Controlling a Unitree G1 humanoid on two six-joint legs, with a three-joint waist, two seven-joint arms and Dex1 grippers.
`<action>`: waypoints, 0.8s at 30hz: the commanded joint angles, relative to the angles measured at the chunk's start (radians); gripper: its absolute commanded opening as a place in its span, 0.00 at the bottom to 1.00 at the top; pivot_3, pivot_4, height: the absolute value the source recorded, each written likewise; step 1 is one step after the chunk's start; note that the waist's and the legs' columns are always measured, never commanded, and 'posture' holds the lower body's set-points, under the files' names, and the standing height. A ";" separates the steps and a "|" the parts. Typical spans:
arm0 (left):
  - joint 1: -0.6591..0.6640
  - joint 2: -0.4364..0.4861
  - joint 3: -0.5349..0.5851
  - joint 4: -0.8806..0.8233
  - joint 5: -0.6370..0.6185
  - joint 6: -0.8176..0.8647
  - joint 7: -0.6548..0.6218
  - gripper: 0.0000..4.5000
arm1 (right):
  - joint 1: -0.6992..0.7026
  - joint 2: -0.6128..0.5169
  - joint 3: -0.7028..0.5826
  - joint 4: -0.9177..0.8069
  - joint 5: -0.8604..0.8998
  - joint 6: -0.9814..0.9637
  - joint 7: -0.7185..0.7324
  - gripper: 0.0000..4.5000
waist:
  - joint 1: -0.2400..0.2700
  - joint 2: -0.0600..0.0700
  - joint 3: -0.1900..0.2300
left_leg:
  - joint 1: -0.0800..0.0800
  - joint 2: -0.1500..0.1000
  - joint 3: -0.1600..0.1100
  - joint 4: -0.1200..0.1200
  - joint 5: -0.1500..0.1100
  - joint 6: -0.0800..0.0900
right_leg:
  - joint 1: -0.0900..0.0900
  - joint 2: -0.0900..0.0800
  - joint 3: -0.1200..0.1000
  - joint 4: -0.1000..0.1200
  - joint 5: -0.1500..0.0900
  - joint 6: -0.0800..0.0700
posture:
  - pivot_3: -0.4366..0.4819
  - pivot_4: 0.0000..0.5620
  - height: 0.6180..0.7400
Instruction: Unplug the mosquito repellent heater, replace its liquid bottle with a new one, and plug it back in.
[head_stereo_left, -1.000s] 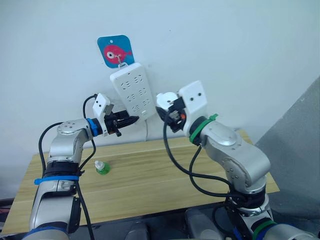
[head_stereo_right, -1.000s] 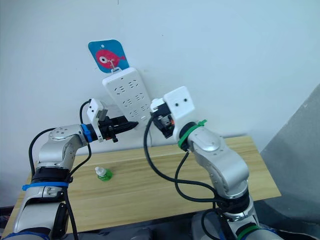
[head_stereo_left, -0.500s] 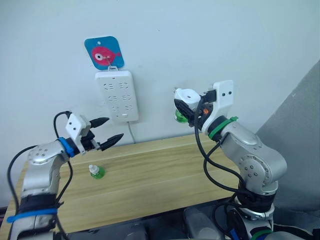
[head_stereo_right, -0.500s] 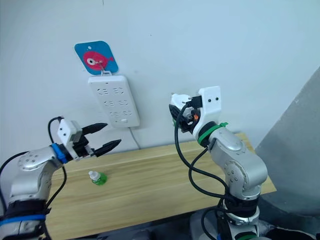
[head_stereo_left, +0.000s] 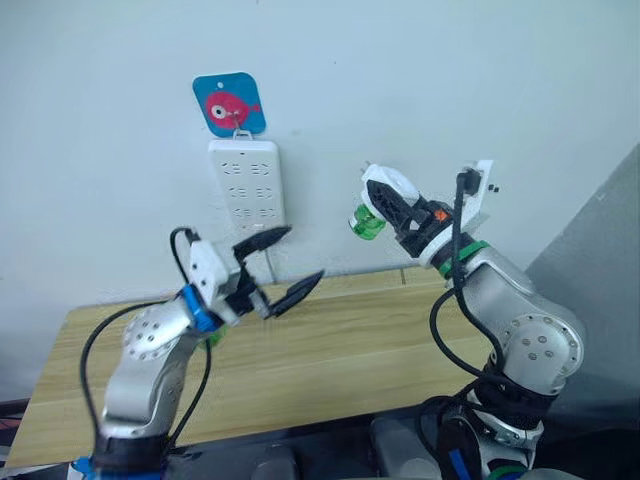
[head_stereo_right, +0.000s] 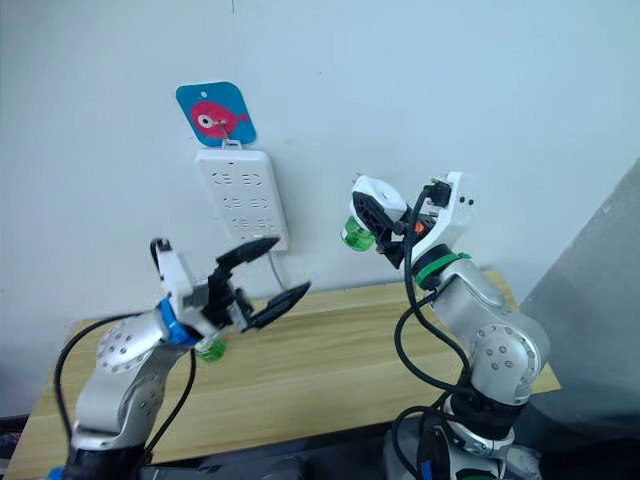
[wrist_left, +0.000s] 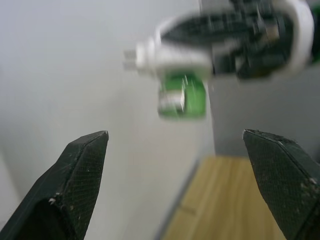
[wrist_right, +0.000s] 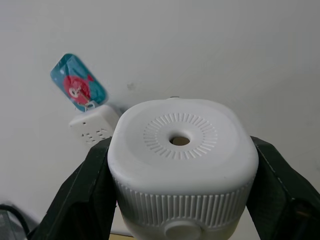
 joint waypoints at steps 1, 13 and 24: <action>-0.053 -0.033 -0.028 0.014 -0.001 0.000 0.041 1.00 | -0.054 0.118 0.002 -0.003 0.168 -0.055 -0.094 0.66 | -0.013 0.002 -0.001 | 0.001 0.001 0.002 0.000 0.000 0.000 | 0.000 0.001 0.001 0.001 0.000 0.000 | 0.25 0.15 0.90; -0.146 -0.064 -0.093 0.149 0.023 -0.061 -0.029 1.00 | -0.033 0.024 0.126 0.043 0.558 -0.280 -0.353 0.66 | -0.027 0.003 -0.001 | 0.001 0.004 0.000 0.000 0.000 0.000 | -0.002 0.006 0.001 0.005 0.000 -0.002 | 0.23 0.14 0.90; -0.168 -0.105 -0.097 0.125 0.044 -0.101 0.034 1.00 | -0.003 -0.086 0.217 0.045 0.644 -0.404 -0.418 0.66 | -0.027 0.003 -0.001 | 0.001 0.005 0.001 0.000 0.000 0.000 | -0.002 0.006 0.002 0.005 -0.001 -0.001 | 0.22 0.13 0.90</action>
